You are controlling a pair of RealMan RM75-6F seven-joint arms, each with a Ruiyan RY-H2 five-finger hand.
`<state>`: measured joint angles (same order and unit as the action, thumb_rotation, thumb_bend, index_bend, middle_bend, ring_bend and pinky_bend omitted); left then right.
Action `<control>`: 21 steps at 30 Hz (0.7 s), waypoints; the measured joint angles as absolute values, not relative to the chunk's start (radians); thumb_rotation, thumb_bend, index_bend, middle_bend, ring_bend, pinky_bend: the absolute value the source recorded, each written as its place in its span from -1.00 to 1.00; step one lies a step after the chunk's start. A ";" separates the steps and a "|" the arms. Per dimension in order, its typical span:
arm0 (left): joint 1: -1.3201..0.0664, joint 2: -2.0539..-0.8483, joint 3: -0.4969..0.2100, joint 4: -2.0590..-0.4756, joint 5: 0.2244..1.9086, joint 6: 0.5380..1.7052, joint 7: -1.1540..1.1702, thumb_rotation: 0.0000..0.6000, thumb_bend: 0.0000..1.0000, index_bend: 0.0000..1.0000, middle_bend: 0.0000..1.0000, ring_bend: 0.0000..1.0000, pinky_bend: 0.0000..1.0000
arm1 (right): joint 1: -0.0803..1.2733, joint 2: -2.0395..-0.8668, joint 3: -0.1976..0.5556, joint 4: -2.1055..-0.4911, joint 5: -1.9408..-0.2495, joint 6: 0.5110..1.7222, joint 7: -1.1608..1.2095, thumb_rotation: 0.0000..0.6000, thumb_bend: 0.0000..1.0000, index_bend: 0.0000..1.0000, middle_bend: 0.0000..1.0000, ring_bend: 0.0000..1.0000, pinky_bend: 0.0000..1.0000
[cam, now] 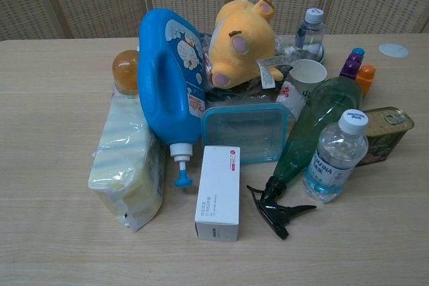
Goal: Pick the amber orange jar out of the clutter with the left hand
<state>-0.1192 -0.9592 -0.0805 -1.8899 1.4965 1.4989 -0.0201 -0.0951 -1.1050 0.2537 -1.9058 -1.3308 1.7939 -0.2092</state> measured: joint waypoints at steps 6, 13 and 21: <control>-0.121 -0.963 -0.077 -1.887 1.492 1.488 -0.013 1.00 -1.00 -0.65 -1.00 -1.00 -1.00 | -0.097 -1.102 0.252 -1.908 -1.333 1.794 -0.205 0.70 -1.00 -1.00 -1.00 -1.00 -1.00; -0.140 -0.983 -0.080 -1.880 1.462 1.446 -0.004 1.00 -1.00 -0.66 -1.00 -1.00 -1.00 | -0.102 -1.101 0.247 -1.920 -1.348 1.806 -0.208 0.68 -1.00 -1.00 -1.00 -1.00 -1.00; -0.272 -1.028 -0.155 -1.878 1.283 1.264 0.082 1.00 -1.00 -0.69 -1.00 -1.00 -1.00 | -0.094 -1.101 0.235 -1.922 -1.354 1.780 -0.211 0.69 -1.00 -1.00 -1.00 -1.00 -1.00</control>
<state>-0.2721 -1.0283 -0.1552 -1.8783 1.2831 1.2644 0.0824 -0.0943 -1.1008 0.2347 -1.9221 -1.3543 1.7800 -0.2106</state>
